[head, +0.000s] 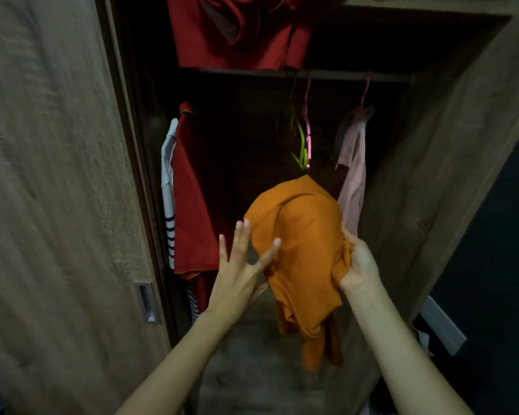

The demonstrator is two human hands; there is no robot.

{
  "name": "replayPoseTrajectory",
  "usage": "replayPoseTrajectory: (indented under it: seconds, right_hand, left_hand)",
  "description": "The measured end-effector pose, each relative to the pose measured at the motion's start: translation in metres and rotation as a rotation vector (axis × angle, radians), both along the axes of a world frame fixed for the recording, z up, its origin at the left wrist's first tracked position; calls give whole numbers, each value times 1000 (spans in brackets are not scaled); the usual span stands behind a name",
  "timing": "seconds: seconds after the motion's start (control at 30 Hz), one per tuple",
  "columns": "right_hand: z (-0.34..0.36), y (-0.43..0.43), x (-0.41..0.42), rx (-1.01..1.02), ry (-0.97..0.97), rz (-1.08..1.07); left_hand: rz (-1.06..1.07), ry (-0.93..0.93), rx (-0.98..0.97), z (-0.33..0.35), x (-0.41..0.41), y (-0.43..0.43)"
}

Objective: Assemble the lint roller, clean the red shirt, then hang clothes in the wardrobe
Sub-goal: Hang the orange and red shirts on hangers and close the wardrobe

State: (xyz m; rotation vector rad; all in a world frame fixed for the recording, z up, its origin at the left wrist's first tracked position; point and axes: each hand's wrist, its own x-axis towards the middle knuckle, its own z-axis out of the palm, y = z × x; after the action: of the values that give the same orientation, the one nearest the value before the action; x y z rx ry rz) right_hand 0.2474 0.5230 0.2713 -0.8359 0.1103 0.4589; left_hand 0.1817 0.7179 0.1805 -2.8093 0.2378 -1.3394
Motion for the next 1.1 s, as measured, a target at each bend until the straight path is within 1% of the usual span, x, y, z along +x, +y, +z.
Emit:
replayPoseTrajectory:
  seconds: [0.1,0.13,0.17,0.2,0.23,0.3,0.33,0.4,0.43,0.53,0.63,0.67,0.7,0.73,0.8,0.87,0.9,0.97,1.1]
  right_hand:
    - [1,-2,0,-33,10,10]
    - [2,-3,-1,-37,6,11]
    - [3,-4,-1,-37,8,11]
    - [2,-5,-2,-40,9,6]
    - [0,-6,-2,-48,5,0]
    - [-5,-8,0,-93,-1,-13]
    - [-9,-8,1,-137,-1,-16]
    - [-18,-7,1,-232,33,1]
    - [-22,-5,1,-287,45,20]
    - [-34,2,-4,-478,-2,99]
    - [-42,7,-8,-746,-212,119]
    - [-42,7,-9,-818,-289,106]
    - [-42,8,-11,-849,-365,74]
    - [-40,9,-15,-845,-451,22]
    - [-34,10,-26,-809,-657,-177]
    - [-27,11,-47,-794,-882,-362]
    - [-27,12,-58,-792,-978,-407]
    - [-32,15,-77,-811,-1081,-424]
    - [-45,24,-98,-898,-1125,-352]
  left_hand:
    - [-161,-53,105,12,4,0]
    - [-225,-53,105,17,5,1]
    - [-299,-40,52,22,7,1]
    - [-369,-12,-57,28,6,-1]
    - [-427,18,-210,35,4,-3]
    - [-493,52,-551,52,-4,-9]
    - [-506,61,-689,62,-8,-12]
    - [-509,72,-872,83,-10,-17]
    - [-502,82,-910,93,-9,-18]
    - [-467,168,-883,113,-3,-21]
    - [-394,219,-895,125,3,-20]
    - [-373,218,-878,129,5,-19]
    - [-348,222,-849,131,6,-18]
    - [-315,234,-815,132,6,-19]
    - [-254,274,-767,129,6,-22]
    - [-229,304,-763,122,6,-26]
    - [-223,308,-768,120,5,-28]
    - [-222,302,-798,119,4,-28]
    - [-224,277,-821,126,3,-24]
